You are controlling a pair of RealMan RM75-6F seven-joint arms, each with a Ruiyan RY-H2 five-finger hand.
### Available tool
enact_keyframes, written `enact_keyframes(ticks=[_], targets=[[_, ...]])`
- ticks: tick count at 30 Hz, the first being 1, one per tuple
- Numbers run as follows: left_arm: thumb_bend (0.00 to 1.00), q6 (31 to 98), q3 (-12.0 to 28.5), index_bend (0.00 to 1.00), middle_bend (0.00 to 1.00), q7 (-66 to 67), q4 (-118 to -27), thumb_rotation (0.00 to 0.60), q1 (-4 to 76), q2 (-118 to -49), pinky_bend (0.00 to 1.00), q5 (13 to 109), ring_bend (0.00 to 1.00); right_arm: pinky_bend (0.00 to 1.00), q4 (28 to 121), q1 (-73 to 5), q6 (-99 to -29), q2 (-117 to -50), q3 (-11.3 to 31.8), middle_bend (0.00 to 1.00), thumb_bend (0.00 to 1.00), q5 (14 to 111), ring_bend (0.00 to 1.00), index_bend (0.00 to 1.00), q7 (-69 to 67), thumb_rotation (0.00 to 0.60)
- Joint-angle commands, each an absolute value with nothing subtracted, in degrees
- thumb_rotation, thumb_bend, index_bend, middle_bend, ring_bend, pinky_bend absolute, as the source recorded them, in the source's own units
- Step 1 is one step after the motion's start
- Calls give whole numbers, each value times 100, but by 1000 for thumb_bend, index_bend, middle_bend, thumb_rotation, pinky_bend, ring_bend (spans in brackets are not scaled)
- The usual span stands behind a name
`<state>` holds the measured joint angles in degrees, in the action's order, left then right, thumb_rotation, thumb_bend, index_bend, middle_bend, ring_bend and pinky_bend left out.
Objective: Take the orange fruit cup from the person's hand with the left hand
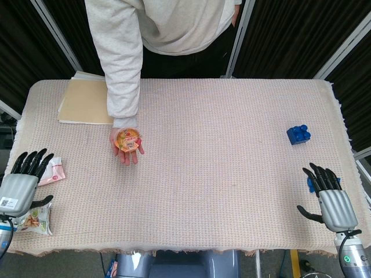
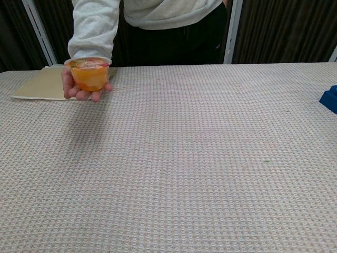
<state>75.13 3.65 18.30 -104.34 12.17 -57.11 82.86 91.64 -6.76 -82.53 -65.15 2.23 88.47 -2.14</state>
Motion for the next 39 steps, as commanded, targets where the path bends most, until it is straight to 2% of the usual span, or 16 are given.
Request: enact_keyframes(ticks=[1,9,14,22,31,39], targets=[[168,6750,785,0,0,2334,-11290,600,1821,-5097,0,7541,0,0,9170,-676,-8254,-6510,219,0,118,8856,0,89,-214,600],[190,5480,1535,32,0,3399,-11998,600,3317,-4651,35,5526,0,0,9168,-694,-8200,-6494,215,0,118,8832,0,90,-264,600],[275,5059,1658,49,0,4206,-11927,600,4438,-4842,53,3853,0,0,9168,-705,-8161,-6469,207,0,118,8822,0,89,-318,600],[289,5482,1423,70,0,5325,-11463,600,6039,-5708,69,1609,0,0,9183,-697,-8138,-6429,187,0,118,8815,0,90,-424,600],[292,5729,1396,92,0,5798,-10881,600,7058,-6441,79,83,0,0,9194,-693,-8131,-6397,183,0,119,8807,0,90,-474,600],[292,5873,1248,92,0,6176,-10659,600,7559,-6703,85,-719,0,0,9172,-671,-8166,-6386,192,0,118,8791,0,90,-514,600]])
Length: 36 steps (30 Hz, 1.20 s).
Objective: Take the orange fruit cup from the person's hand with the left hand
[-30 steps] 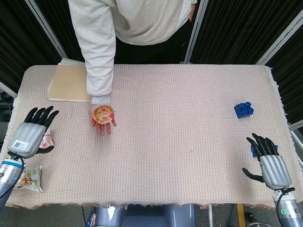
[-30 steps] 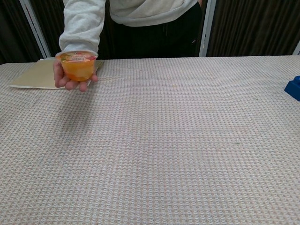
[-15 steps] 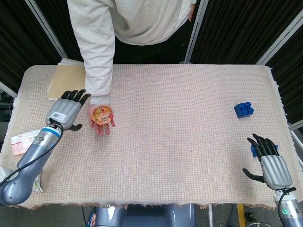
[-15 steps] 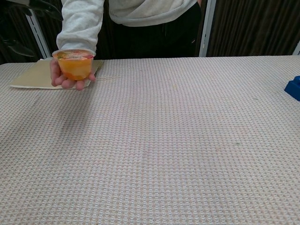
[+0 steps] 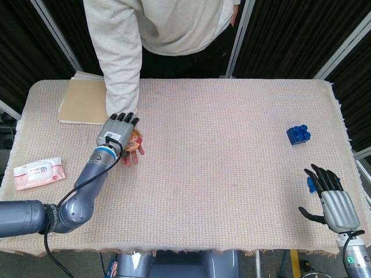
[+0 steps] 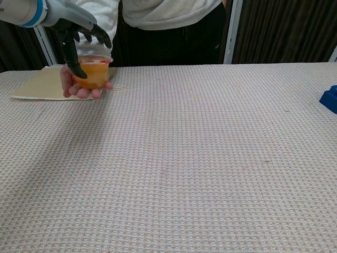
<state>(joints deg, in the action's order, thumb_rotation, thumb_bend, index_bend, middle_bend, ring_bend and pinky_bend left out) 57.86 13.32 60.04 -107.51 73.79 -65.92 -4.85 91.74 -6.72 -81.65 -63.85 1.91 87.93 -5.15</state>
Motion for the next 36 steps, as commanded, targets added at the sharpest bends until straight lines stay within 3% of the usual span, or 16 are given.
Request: enact_keyframes(ticks=[1,5,8,14,16,19,26,36], targets=[[292,5878,1239,92,0,6194,-10656,600,7576,-6712,90,-743,0,0,9172,-671,-8167,-6387,192,0,118,8790,0,90,-513,600],[293,5924,1188,101,0,6277,-10621,600,7669,-6784,107,-834,0,0,9179,-666,-8173,-6389,193,0,119,8785,0,90,-504,600],[293,6011,1164,174,36,6279,-10575,600,7729,-6882,177,-876,56,0,9199,-663,-8175,-6389,194,0,119,8782,0,90,-480,600],[352,6236,1106,419,275,6260,-10566,600,7772,-7025,357,-793,271,0,9202,-659,-8169,-6393,198,0,118,8764,0,91,-466,600],[419,6307,1119,535,395,6195,-10558,600,7760,-7071,429,-730,365,0,9207,-658,-8167,-6387,195,0,118,8765,0,92,-467,600],[483,6453,1109,624,477,6101,-10556,600,7730,-7148,480,-487,434,0,9207,-659,-8161,-6384,196,0,119,8760,0,92,-469,600],[501,6859,1094,658,504,5641,-10737,600,7481,-7201,497,495,455,0,9218,-655,-8163,-6378,195,0,119,8759,0,92,-464,600],[517,7124,1166,677,520,4999,-11623,600,6968,-6533,500,1476,465,0,9208,-651,-8168,-6382,197,0,119,8758,0,92,-443,600]])
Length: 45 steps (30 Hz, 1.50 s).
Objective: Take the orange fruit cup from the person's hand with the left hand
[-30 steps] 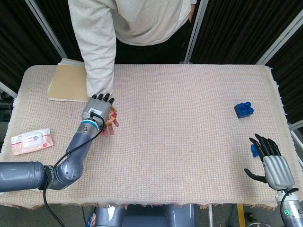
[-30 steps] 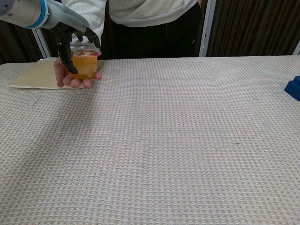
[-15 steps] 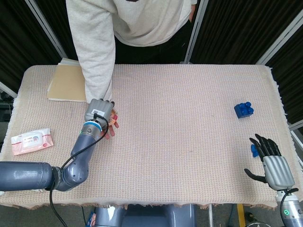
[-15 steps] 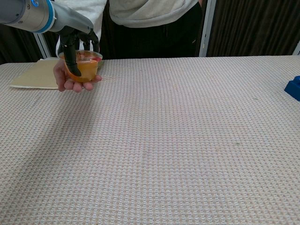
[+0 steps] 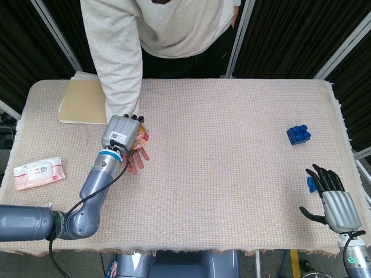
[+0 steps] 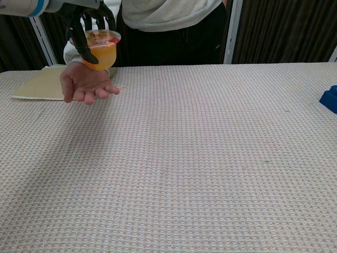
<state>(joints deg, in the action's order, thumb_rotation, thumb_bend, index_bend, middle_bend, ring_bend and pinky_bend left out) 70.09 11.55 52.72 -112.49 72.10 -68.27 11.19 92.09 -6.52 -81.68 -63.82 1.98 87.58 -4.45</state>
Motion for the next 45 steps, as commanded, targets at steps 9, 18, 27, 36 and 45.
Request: enact_keyframes(ticks=[9,18,27,36,45], targets=[[516,7427,489,686,523,4145,-12971,600,5715,-5251,499,3541,466,0,9220,-630,-8223,-6398,206,0,120,8769,0,91,-367,600],[518,7367,-750,686,522,3280,-12286,600,4203,-5167,494,5662,466,0,9251,-629,-8212,-6419,214,0,118,8743,0,92,-321,600],[514,7174,-942,650,442,3210,-10770,600,3604,-6309,463,6018,417,0,9276,-627,-8211,-6436,214,0,118,8741,0,92,-271,600],[490,7010,-663,379,130,3456,-9991,600,3503,-7098,210,5836,163,0,9265,-624,-8211,-6428,213,0,119,8746,0,92,-295,600],[326,6798,-530,47,0,3902,-9930,600,3492,-7222,5,5266,0,0,9259,-618,-8214,-6422,212,0,118,8746,0,92,-311,600]])
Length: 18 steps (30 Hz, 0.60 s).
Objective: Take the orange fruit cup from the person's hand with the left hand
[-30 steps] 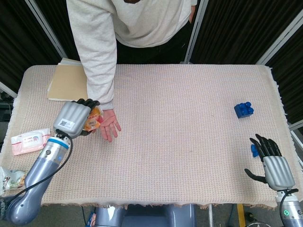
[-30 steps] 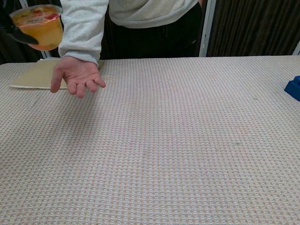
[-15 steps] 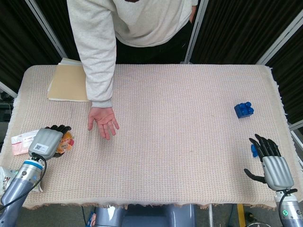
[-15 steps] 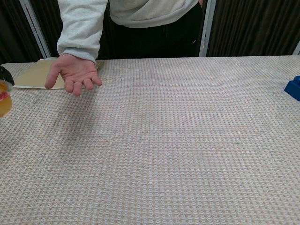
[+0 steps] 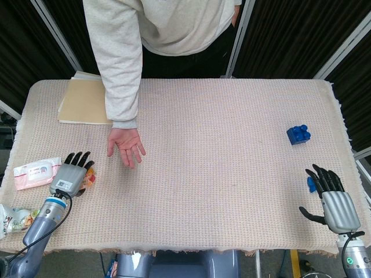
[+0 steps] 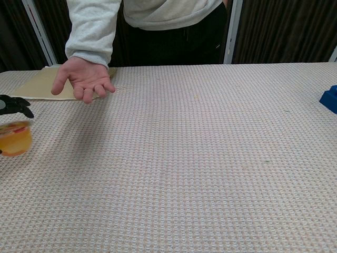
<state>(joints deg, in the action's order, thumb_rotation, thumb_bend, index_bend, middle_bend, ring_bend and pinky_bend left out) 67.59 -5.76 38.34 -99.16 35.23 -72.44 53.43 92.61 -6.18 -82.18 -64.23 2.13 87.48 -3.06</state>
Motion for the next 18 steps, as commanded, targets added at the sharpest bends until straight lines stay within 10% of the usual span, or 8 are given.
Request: enact_keyframes(ticks=[1,18], targets=[[318,6855,-509,39,0,3909,-9969,600,3462,-7185,0,5254,0,0,9259,-619,-8213,-6422,212,0,119,8745,0,92,-314,600],[218,9387,-901,0,0,2036,-9762,600,1768,-6506,0,7719,0,0,9256,-635,-8211,-6459,222,0,120,8765,0,92,-249,600]])
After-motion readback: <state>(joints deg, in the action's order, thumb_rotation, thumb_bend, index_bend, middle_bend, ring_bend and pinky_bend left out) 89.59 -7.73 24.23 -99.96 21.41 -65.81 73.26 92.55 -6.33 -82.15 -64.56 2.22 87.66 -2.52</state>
